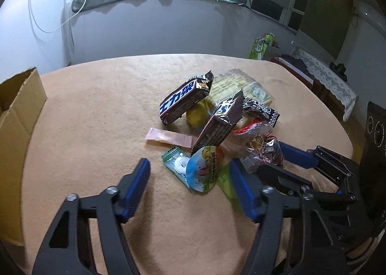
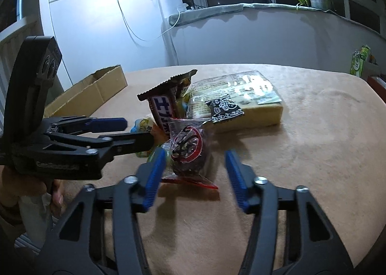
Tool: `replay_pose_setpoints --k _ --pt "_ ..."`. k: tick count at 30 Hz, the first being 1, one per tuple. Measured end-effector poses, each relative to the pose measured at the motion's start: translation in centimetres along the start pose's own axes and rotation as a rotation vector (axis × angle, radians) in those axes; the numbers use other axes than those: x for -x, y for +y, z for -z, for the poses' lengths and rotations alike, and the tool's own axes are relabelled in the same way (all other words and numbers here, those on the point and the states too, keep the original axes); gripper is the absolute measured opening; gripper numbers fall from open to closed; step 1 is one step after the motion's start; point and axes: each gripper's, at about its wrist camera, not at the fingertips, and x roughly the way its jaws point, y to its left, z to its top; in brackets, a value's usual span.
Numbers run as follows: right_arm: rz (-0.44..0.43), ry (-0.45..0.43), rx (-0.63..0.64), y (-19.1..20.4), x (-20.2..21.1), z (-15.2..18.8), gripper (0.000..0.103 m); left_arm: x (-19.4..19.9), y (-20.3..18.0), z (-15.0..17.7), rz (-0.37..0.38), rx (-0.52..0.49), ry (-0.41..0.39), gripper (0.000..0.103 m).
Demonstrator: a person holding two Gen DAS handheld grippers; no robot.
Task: Organize snacks
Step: 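Grasp the egg-shaped candy with the left tool while the right tool grasps the red-trimmed bag, then carry both held candies to the box and open both tools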
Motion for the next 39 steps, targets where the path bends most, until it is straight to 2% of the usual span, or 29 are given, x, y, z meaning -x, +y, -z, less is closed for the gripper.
replay_pose_setpoints --k 1,2,3,6,9,18,29,39 --pt "-0.005 0.005 0.003 0.0 -0.1 0.1 0.037 -0.1 -0.1 -0.1 0.001 -0.001 0.002 0.059" --pt "-0.006 0.004 0.003 0.0 -0.1 0.1 0.034 -0.3 -0.2 0.0 0.009 -0.003 0.008 0.056" --pt "-0.006 0.001 0.005 0.0 0.0 0.2 0.034 -0.4 -0.2 0.0 0.011 -0.005 0.013 0.054" --pt "-0.005 0.001 0.004 -0.2 0.1 0.3 0.034 -0.5 -0.4 0.1 0.02 -0.008 0.018 0.035" --pt "-0.001 -0.006 -0.008 -0.7 0.5 0.5 0.034 -0.4 -0.4 0.0 0.026 -0.008 0.012 0.024" --pt "0.006 -0.038 -0.086 -2.6 2.1 0.9 0.033 1.1 -0.5 0.2 0.019 -0.002 -0.019 0.024" --pt "0.027 -0.095 -0.14 -4.3 4.7 0.9 0.033 4.0 1.0 0.5 -0.022 0.056 -0.076 0.024" --pt "0.065 -0.14 -0.14 -4.1 7.1 -0.2 0.033 6.7 2.6 0.8 -0.046 0.084 -0.136 0.024"
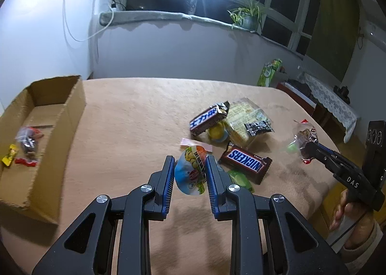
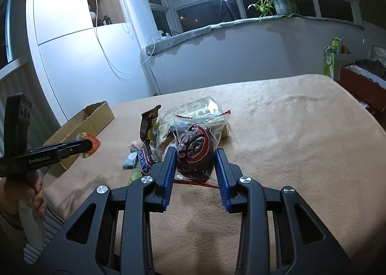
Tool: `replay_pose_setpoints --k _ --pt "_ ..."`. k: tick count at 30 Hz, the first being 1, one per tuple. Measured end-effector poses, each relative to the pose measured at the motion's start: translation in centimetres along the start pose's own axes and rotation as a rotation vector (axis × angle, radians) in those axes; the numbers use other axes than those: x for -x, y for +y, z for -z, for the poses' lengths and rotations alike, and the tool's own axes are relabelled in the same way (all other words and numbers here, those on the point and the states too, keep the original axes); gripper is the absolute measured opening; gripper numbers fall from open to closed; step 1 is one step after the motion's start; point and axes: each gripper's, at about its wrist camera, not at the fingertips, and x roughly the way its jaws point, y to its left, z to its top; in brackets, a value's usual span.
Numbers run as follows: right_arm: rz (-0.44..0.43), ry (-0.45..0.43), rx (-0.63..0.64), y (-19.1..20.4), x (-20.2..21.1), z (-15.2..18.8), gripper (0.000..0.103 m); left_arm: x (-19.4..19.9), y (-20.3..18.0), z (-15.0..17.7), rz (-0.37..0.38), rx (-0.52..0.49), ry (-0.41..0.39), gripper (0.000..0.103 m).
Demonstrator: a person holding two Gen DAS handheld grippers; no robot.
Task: Organize snacks
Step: 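Carry both held candies to the box and open both tools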
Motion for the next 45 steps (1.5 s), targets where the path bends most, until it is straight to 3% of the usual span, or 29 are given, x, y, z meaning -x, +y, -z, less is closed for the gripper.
replay_pose_setpoints --k 10,17,27,35,36,37,39,40,41,45 --pt "-0.016 -0.002 0.071 3.7 0.4 -1.1 0.033 4.0 4.2 0.9 -0.054 0.075 -0.085 0.024" --pt "-0.069 0.023 0.143 8.7 -1.5 -1.8 0.033 7.5 9.8 1.3 -0.129 0.153 -0.163 0.024" --pt "-0.24 0.047 0.299 21.4 -6.9 -3.8 0.033 10.1 18.2 1.5 -0.217 0.236 -0.222 0.024" --pt "-0.364 0.046 0.4 30.3 -11.8 -5.0 0.034 8.9 21.7 1.6 -0.207 0.259 -0.196 0.025" --pt "-0.374 0.048 0.409 31.2 -12.3 -5.0 0.034 8.9 21.8 1.7 -0.212 0.26 -0.194 0.029" --pt "-0.379 0.058 0.423 32.0 -13.2 -4.9 0.035 9.0 21.9 1.9 -0.223 0.265 -0.19 0.047" --pt "-0.37 0.094 0.444 33.1 -14.7 -4.6 0.052 9.4 22.1 2.2 -0.243 0.286 -0.198 0.077" --pt "-0.365 0.093 0.438 33.3 -15.0 -4.4 0.063 9.9 22.2 2.4 -0.247 0.295 -0.218 0.08" --pt "-0.367 0.084 0.427 33.1 -15.0 -4.1 0.068 10.4 22.2 2.6 -0.248 0.3 -0.23 0.08" --pt "-0.337 0.096 0.417 32.0 -14.7 -3.1 0.069 11.4 22.2 3.3 -0.27 0.307 -0.232 0.08"
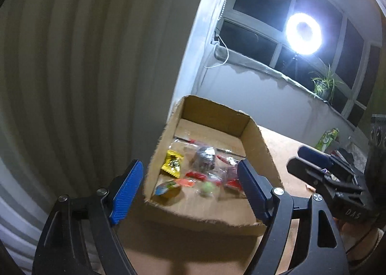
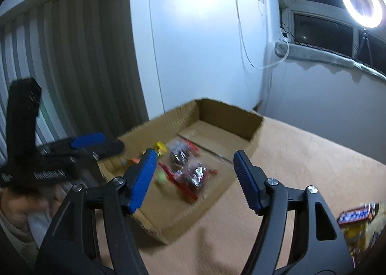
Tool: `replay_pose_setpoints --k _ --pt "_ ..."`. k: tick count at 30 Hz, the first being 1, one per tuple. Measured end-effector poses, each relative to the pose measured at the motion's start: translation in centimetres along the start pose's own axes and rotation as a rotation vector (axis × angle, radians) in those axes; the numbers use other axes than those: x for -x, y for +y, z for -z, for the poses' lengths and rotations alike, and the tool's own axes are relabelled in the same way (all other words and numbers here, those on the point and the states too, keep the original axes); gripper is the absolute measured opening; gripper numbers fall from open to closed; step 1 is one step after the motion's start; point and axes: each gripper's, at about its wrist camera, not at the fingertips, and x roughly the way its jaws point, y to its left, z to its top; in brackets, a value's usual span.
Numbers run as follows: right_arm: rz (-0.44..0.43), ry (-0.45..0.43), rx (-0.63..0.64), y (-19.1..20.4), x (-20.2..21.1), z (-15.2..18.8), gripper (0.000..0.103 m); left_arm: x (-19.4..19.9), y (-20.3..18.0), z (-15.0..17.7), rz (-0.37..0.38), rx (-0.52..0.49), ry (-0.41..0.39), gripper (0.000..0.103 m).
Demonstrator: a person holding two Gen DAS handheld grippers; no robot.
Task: Organize snacks
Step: 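Carry both held candies to the box and open both tools, then move both tools back over the remaining snack pile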
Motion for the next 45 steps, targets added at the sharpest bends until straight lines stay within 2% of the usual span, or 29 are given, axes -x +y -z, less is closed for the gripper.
replay_pose_setpoints --k 3,9,18,28,34,45 --pt "0.019 0.015 -0.021 -0.6 0.9 1.3 0.069 0.7 0.3 0.4 -0.001 0.013 0.0 0.08" --pt "0.042 0.014 -0.046 -1.1 3.4 3.1 0.08 1.9 0.8 0.6 -0.017 0.035 0.003 0.08" --pt "-0.008 0.041 -0.062 -0.2 6.1 5.3 0.081 3.9 0.7 1.7 -0.054 0.041 0.0 0.08" --pt "0.005 0.033 -0.063 -0.3 7.3 5.8 0.081 4.1 -0.2 1.9 -0.047 0.032 0.005 0.08" --pt "0.021 0.07 -0.073 -0.8 7.7 7.7 0.081 3.2 -2.0 2.5 -0.012 0.007 0.041 0.08" --pt "0.047 0.094 -0.147 -4.4 9.7 11.4 0.081 0.7 -8.6 3.3 0.064 -0.091 0.115 0.08"
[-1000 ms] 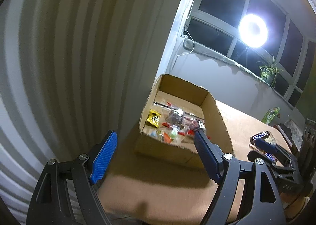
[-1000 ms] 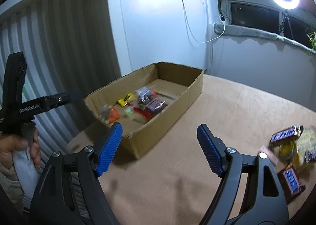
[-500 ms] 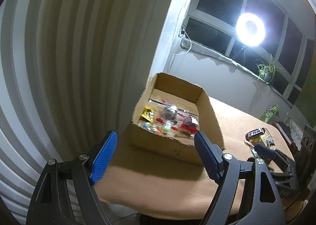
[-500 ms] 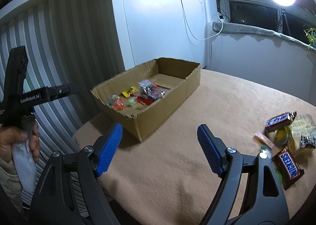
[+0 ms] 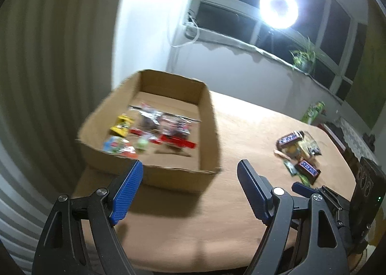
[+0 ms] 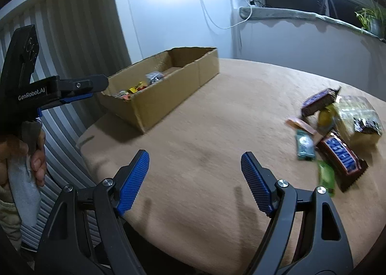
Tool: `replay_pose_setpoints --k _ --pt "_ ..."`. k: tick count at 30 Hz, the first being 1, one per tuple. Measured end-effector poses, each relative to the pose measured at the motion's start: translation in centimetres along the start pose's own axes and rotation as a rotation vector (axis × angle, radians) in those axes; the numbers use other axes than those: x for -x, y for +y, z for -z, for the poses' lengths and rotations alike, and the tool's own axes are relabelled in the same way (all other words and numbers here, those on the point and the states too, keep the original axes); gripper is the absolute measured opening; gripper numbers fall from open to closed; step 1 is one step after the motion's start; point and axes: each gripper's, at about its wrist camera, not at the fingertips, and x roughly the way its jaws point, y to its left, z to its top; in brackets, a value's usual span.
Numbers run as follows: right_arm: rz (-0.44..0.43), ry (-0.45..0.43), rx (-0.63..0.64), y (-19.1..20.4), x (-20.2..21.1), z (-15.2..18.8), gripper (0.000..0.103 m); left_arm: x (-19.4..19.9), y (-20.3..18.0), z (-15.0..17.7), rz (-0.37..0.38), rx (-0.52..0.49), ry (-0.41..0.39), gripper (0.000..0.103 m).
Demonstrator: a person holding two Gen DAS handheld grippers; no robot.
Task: Organize snacks
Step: 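Move both tools back over the remaining snack pile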
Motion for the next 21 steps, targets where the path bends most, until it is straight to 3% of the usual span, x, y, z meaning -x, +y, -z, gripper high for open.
replay_pose_setpoints --k 11,21 --pt "0.034 -0.056 -0.059 -4.2 2.2 1.0 0.081 -2.4 -6.3 0.4 0.045 -0.095 0.071 0.08" --pt "0.139 -0.105 -0.126 -9.9 4.5 1.9 0.081 -5.7 -12.3 0.8 0.122 -0.19 0.14 0.08"
